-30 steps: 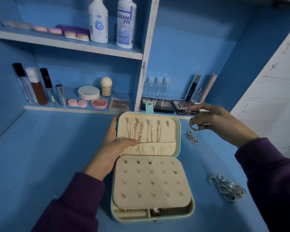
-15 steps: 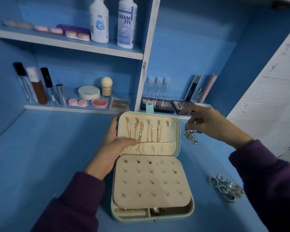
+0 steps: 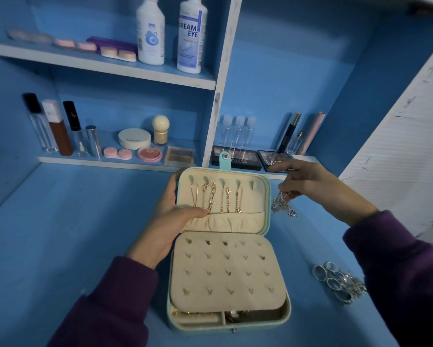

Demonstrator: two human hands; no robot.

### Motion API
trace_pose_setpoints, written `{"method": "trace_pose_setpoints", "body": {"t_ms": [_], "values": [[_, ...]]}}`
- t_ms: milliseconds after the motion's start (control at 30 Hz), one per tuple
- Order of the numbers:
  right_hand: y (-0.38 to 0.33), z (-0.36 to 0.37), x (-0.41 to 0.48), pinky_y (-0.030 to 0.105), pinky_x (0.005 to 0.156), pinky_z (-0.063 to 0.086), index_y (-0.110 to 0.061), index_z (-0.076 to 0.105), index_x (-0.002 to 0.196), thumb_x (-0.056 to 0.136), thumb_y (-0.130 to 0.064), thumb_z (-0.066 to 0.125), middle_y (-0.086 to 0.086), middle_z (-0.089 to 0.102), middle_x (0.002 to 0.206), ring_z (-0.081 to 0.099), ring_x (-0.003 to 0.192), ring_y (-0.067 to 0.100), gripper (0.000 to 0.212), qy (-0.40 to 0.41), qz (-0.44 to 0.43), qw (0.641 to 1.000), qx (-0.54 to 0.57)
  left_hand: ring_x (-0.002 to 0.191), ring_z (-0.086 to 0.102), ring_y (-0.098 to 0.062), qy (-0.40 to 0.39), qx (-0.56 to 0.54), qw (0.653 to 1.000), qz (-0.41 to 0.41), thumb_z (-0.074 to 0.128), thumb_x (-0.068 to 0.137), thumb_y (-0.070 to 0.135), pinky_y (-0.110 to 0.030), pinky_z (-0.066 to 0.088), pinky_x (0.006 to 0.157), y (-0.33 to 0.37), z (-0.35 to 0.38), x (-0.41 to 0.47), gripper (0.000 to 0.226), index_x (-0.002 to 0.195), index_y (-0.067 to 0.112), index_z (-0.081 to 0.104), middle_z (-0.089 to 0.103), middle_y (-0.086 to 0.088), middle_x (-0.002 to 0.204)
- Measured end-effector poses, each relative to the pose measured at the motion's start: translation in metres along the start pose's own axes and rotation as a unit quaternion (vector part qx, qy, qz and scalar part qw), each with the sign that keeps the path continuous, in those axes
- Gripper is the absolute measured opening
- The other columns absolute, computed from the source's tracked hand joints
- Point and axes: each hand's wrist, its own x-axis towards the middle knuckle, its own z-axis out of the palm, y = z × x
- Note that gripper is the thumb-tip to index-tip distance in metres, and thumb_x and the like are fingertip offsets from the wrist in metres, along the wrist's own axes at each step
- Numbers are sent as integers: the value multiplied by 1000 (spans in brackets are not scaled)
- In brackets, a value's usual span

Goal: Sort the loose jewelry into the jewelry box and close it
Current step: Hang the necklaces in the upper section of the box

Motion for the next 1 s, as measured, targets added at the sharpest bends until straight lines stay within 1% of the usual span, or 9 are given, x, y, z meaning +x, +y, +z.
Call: {"method": "trace_pose_setpoints", "body": {"t_ms": [67, 200, 333, 367, 500, 700, 867, 967, 1000], "values": [[0, 0, -1, 36, 80, 52, -17, 64, 111, 86, 3, 59, 2, 60, 60, 60, 66, 18, 33, 3, 0, 1000, 16, 83, 69, -2, 1, 1, 1000, 0, 64, 74, -20, -25, 56, 58, 0, 0, 0, 76, 126, 35, 50, 71, 13, 92], [-2, -1, -2, 28, 76, 53, -13, 63, 113, 87, 3, 57, 4, 62, 64, 61, 69, 18, 31, 9, 0, 998, 56, 81, 69, -1, -3, 6, 1000, 0, 64, 75, -19, -25, 56, 58, 0, 0, 1, 76, 127, 33, 49, 72, 16, 86], [-3, -1, -4, 32, 83, 51, -11, 63, 112, 87, 3, 57, 4, 64, 64, 61, 72, 17, 29, 19, -15, 995, 92, 81, 69, -2, -4, 3, 1000, 1, 63, 74, -21, -24, 56, 58, 0, -1, 0, 77, 129, 32, 48, 73, 14, 87], [-3, -1, -5, 32, 83, 51, -10, 63, 111, 87, 4, 55, 3, 64, 63, 61, 71, 17, 29, 23, -19, 994, 109, 81, 69, -2, -5, 3, 1000, 2, 63, 74, -21, -24, 55, 57, 0, -1, 0, 77, 129, 32, 48, 73, 14, 87], [-6, -1, -7, 26, 70, 51, -7, 63, 108, 88, 7, 47, 6, 60, 61, 57, 64, 18, 28, 26, -16, 986, 166, 79, 69, -1, -6, 6, 1000, 3, 64, 74, -20, -24, 55, 57, 0, -1, 0, 77, 129, 32, 48, 72, 15, 85], [-10, 1, -6, 26, 57, 49, -8, 60, 108, 90, 8, 39, 8, 52, 61, 49, 55, 19, 32, 16, 18, 965, 260, 75, 68, 1, -6, 7, 1000, 2, 62, 75, -21, -22, 54, 55, 1, 1, -1, 75, 128, 30, 47, 72, 17, 80], [-11, 1, -7, 27, 56, 49, -10, 59, 111, 91, 6, 39, 7, 52, 61, 47, 53, 18, 32, 0, 31, 957, 287, 77, 69, 0, -1, 2, 1000, -4, 62, 75, -21, -23, 55, 56, 2, 1, -1, 76, 129, 31, 48, 72, 15, 83], [-12, 2, -8, 27, 57, 50, -11, 59, 111, 91, 0, 48, 6, 53, 62, 48, 56, 18, 25, -10, 30, 956, 292, 78, 68, 1, -4, 3, 1000, -1, 62, 75, -20, -23, 55, 56, 2, 1, -1, 77, 130, 31, 47, 72, 16, 83], [-12, 2, -8, 28, 59, 49, -11, 58, 113, 90, 0, 52, 5, 54, 64, 47, 57, 17, 27, -13, 26, 959, 282, 77, 68, 1, -5, 3, 1000, 1, 62, 76, -20, -22, 55, 56, 2, 1, -1, 77, 130, 31, 47, 72, 17, 82]]}}
